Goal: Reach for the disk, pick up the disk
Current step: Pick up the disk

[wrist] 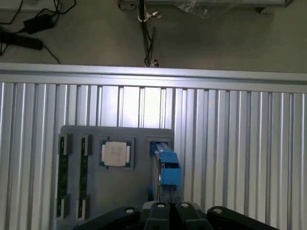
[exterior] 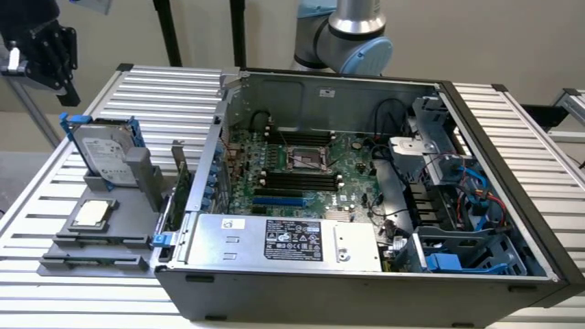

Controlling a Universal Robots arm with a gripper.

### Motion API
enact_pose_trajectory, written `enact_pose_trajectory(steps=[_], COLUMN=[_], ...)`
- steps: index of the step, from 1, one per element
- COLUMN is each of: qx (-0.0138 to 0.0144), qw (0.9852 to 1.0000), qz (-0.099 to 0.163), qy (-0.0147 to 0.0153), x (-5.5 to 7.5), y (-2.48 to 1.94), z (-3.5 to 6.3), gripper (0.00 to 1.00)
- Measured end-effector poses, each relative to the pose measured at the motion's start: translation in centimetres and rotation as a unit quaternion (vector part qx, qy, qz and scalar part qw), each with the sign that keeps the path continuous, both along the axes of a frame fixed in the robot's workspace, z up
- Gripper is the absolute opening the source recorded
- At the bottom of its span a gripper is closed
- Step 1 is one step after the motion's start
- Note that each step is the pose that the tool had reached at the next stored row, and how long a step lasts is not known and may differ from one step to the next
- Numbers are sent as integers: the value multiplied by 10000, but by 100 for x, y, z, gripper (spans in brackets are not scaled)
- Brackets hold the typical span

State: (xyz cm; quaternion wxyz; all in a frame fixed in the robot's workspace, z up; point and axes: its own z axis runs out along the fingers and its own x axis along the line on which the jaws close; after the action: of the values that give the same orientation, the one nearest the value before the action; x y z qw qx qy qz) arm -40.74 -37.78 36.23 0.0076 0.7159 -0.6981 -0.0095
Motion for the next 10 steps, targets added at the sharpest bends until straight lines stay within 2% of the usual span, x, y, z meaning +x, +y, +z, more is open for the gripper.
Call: enact_pose_trajectory(steps=[3,4,5,7,8,10], qx=[1,1,1,1,1,0], qw=[10000,10000,10000,10000,10000,10000], qz=[0,0,1,1,1,0], qy=[2,2,2,2,2,2], x=[1,2,2,3,3,3], y=[0,-1,-1,0,0,0], z=[-1,-1,-1,-4,-9,-33], gripper=[11,18,18,30,30,42])
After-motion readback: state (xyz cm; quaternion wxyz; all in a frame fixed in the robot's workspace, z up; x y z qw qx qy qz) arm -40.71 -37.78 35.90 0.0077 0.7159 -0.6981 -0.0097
